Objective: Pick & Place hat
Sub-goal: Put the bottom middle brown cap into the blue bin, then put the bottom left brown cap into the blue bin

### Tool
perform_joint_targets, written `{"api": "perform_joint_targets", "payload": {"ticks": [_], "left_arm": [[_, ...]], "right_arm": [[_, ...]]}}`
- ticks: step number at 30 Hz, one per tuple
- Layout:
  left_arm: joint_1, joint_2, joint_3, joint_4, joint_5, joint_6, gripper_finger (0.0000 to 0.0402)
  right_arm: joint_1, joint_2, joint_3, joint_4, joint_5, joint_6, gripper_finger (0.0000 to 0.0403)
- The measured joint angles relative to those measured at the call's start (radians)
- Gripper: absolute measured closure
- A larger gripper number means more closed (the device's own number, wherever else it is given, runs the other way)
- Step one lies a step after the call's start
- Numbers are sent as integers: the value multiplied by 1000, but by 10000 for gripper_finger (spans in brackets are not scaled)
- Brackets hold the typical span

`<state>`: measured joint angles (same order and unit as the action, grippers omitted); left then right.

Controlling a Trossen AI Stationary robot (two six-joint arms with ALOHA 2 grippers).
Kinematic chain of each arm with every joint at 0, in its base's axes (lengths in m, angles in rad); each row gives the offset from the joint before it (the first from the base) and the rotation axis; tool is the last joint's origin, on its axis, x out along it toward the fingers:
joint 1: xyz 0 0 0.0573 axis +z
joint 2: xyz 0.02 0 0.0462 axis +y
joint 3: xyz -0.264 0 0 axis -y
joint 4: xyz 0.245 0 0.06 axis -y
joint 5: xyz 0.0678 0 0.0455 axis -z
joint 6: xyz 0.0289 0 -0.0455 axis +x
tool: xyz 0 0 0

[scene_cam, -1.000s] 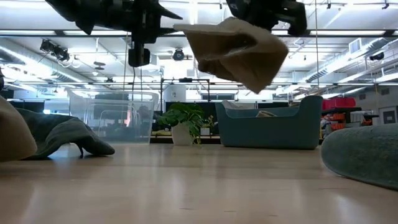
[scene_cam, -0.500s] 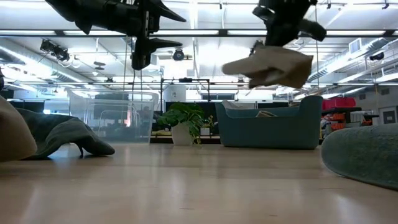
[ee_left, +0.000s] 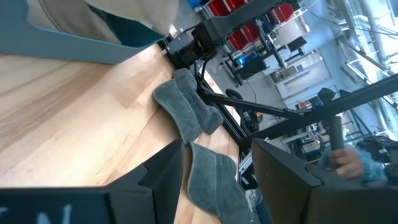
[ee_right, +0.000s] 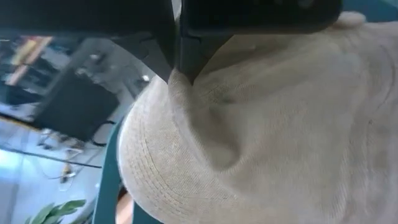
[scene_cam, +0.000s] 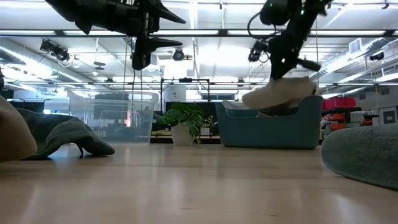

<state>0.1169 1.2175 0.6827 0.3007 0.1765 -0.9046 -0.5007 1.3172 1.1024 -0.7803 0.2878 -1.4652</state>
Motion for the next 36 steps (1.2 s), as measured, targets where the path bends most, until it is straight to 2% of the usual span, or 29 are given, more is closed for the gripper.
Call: {"api": "perform_joint_targets", "payload": {"ticks": [6,12,17,26,31,36], "left_arm": [[0,0,0,0,0,0,209],[0,0,0,-2,-1,0,209],[0,0,0,-2,-19,-6,209],[4,0,0,-2,-19,-37,209],[5,-25,0,1,-4,-45,209],[-6,-73,0,-2,38,-40,209]], "right_arm": [[-44,23,-123,234,-26,-80,403],[-48,43,-199,256,-133,-33,401],[-48,48,-244,272,-136,80,375],[-35,46,-243,262,-111,245,304],[0,12,-182,151,-86,362,278],[43,-53,-75,10,-87,495,271]]}}
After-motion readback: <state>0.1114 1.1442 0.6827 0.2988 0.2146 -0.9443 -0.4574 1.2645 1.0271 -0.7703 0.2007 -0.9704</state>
